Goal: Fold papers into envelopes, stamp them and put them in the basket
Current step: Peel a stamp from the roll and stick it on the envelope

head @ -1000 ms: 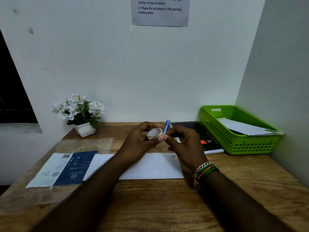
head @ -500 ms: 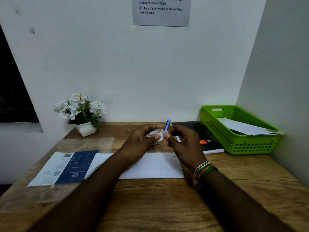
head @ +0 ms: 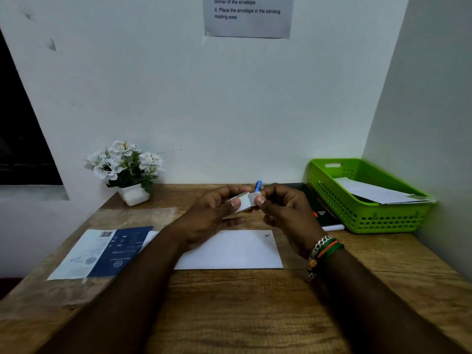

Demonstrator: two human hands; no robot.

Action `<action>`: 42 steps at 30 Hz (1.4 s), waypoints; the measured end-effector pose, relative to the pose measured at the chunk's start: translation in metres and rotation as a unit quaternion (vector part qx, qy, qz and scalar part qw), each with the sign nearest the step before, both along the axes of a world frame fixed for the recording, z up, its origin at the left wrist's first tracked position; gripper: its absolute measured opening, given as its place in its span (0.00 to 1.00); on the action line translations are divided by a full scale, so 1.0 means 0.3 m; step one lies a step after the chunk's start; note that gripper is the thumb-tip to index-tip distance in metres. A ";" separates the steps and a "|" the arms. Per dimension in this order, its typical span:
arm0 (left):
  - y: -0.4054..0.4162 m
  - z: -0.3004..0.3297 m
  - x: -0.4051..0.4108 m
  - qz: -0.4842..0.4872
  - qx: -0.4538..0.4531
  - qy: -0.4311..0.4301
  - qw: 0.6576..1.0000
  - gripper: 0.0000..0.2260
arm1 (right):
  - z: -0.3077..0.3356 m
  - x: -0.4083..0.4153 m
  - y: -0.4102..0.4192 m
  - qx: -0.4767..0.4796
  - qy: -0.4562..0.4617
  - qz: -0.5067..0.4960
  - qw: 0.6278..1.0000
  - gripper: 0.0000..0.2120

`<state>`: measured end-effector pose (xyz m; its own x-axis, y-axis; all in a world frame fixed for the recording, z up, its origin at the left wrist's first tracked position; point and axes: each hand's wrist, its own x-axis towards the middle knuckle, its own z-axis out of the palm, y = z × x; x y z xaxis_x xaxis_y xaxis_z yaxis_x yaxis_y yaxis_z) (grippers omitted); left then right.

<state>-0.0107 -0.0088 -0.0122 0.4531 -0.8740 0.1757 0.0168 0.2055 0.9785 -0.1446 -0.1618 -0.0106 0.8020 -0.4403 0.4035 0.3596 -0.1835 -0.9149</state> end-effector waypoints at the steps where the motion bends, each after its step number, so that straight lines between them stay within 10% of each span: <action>1: 0.001 0.002 -0.001 -0.003 0.001 0.003 1.000 0.17 | 0.004 -0.002 -0.001 0.016 0.006 0.007 1.000 0.03; 36: 0.036 -0.022 0.073 0.023 -0.004 0.073 0.997 0.17 | 0.043 -0.044 -0.064 0.118 0.062 -0.005 0.991 0.08; 42: -0.006 -0.042 0.161 0.266 0.089 -0.275 0.919 0.12 | -0.019 -0.021 -0.120 -0.111 0.076 -0.201 0.970 0.08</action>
<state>0.0375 -0.0105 -0.0249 0.7107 -0.5910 0.3817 -0.5474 -0.1237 0.8277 -0.1510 -0.1980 -0.0163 0.6409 -0.6459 0.4148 0.0817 -0.4799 -0.8735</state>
